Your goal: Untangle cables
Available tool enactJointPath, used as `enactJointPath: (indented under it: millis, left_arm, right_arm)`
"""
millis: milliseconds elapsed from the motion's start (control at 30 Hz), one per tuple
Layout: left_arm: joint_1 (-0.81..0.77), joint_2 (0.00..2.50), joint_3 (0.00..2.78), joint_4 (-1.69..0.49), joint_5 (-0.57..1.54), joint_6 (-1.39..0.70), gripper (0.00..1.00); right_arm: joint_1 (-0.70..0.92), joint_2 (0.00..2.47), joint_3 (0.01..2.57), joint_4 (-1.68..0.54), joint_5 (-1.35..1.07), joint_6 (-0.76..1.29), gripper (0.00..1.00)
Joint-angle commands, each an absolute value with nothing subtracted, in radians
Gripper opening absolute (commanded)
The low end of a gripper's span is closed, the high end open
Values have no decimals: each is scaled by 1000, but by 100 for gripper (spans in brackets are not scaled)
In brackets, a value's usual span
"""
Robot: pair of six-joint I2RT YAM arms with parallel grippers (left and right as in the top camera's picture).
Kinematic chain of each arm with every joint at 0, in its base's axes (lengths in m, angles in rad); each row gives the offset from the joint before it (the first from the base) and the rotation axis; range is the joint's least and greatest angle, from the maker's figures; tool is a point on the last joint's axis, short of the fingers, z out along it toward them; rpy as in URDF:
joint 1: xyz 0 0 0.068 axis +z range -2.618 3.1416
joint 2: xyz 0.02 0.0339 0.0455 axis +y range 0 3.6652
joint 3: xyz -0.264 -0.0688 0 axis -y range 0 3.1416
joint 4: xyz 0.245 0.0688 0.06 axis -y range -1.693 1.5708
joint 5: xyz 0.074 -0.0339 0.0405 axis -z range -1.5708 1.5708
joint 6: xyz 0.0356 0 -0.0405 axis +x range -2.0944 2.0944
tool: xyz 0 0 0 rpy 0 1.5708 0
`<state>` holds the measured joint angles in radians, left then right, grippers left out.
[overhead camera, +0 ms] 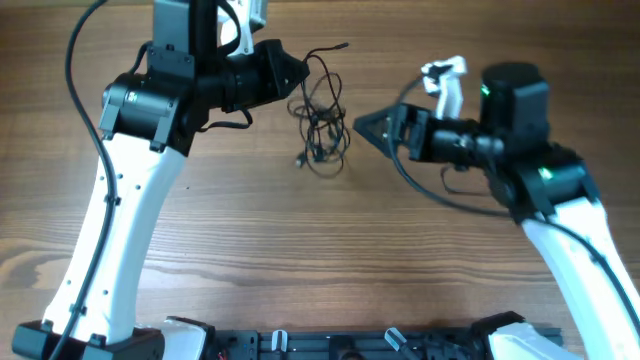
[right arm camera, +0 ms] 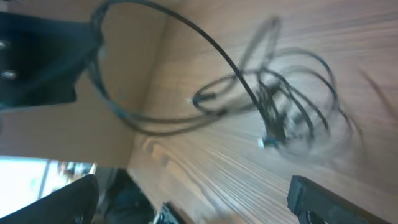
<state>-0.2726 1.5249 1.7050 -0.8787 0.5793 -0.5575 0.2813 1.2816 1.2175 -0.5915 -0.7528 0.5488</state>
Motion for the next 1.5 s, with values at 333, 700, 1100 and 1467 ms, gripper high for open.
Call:
enactJointPath:
  millis: [333, 700, 1100, 1467]
  left_arm:
    - [-252, 1495, 1713, -813, 806, -790, 4]
    - [-53, 1473, 1712, -781, 1045, -949, 4]
    - [-162, 1473, 1712, -940, 891, -1240, 4]
    - [-161, 1474, 1712, -1056, 255, -1178, 8]
  right_arm:
    - [357, 1683, 1230, -435, -691, 654, 37]
    - [290, 1329, 1230, -417, -848, 450, 62]
    - [519, 1323, 1230, -248, -646, 312, 75]
    - [485, 1251, 1250, -148, -624, 661, 4]
